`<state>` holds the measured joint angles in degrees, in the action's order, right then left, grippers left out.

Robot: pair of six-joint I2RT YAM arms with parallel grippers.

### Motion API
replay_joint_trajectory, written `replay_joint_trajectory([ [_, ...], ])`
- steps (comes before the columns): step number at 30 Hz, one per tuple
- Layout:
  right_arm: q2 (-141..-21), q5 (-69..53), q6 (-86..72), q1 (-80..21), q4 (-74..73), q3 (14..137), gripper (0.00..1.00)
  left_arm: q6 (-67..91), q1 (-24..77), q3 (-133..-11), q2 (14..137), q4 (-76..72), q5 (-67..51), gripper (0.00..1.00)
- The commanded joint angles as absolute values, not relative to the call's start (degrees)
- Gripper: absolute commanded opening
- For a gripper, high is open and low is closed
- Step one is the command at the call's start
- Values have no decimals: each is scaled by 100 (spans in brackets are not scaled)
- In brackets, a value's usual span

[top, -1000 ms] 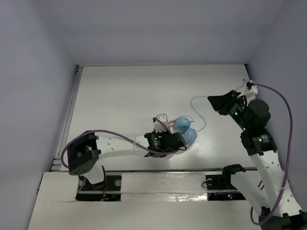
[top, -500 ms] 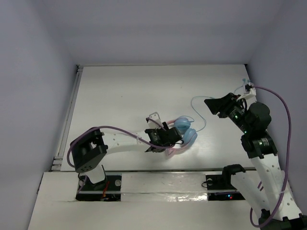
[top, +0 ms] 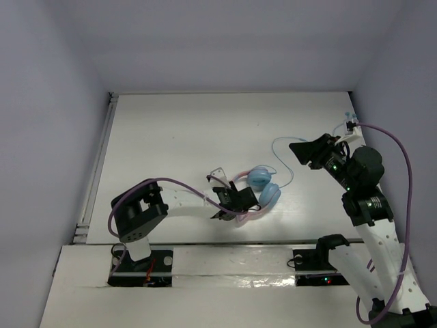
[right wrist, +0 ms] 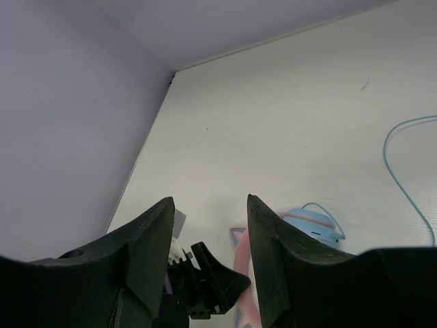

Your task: Wrap the headphones

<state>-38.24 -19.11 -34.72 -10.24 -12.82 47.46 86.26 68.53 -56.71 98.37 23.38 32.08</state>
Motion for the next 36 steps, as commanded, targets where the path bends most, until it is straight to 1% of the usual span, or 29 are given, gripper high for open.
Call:
replay_joint_trajectory([
  [1, -3770, -2048, -3454, -1081, -1020, 4676, 53, 9203, 6768, -5748, 9931, 2602, 3639, 44],
  [8, -3762, -2004, -3463, -1081, -1019, 4676, 52, 9009, 6715, -5889, 10318, 2602, 3551, 43],
  [9, -3753, -1995, -3472, -1081, -1011, 4676, 52, 8991, 6715, -5897, 10336, 2593, 3542, 39],
  [12, -3744, -1925, -3489, -1081, -1011, 4684, 52, 8860, 6715, -5897, 10467, 2514, 3437, 31],
  [13, -3753, -1916, -3489, -1081, -985, 4685, 52, 8825, 6715, -5897, 10503, 2505, 3410, 25],
  [15, -3744, -1872, -3489, -1081, -993, 4693, 52, 8789, 6715, -5871, 10547, 2487, 3331, 16],
  [17, -3709, -1846, -3489, -1081, -1019, 4702, 52, 8754, 6663, -5766, 10503, 2452, 3322, 14],
  [18, -3700, -1837, -3489, -1081, -1020, 4702, 52, 8754, 6662, -5713, 10468, 2400, 3314, 10],
  [19, -3691, -1828, -3489, -1081, -1046, 4693, 52, 8737, 6662, -5556, 10416, 2347, 3313, 0],
  [22, -3674, -1784, -3489, -1081, -1063, 4711, 52, 8553, 6601, -5214, 10108, 1988, 3357, 0],
  [25, -3674, -1828, -3489, -1081, -1046, 4711, 52, 7886, 6548, -5071, 9625, 1854, 3725, 0],
  [26, -3683, -1846, -3489, -1081, -1028, 4711, 52, 7431, 6548, -5115, 9485, 1915, 3988, 0],
  [27, -3700, -1898, -3489, -1081, -1002, 4702, 51, 7166, 6548, -5176, 9135, 2073, 4103, 0],
  [28, -3726, -1916, -3498, -1081, -985, 4702, 49, 6754, 6435, -5342, 8932, 2092, 4157, 0],
  [31, -3832, -2161, -3489, -1081, -836, 4702, 19, 5338, 6206, -5790, 8123, 2363, 4035, 0],
  [32, -3849, -2362, -3524, -1081, -487, 4667, 7, 5039, 5988, -5905, 7921, 2425, 3825, 0],
  [33, -3876, -2825, -3698, -1081, -240, 4563, 4, 4427, 5846, -6106, 7519, 2504, 3658, 0],
  [34, -3919, -3039, -3822, -1081, -37, 4509, 1, 4177, 5706, -6221, 7323, 2583, 3534, 0],
  [36, -4095, -3567, -3998, -1081, 823, 4369, 0, 3746, 5319, -6494, 6831, 2811, 3340, 0],
])
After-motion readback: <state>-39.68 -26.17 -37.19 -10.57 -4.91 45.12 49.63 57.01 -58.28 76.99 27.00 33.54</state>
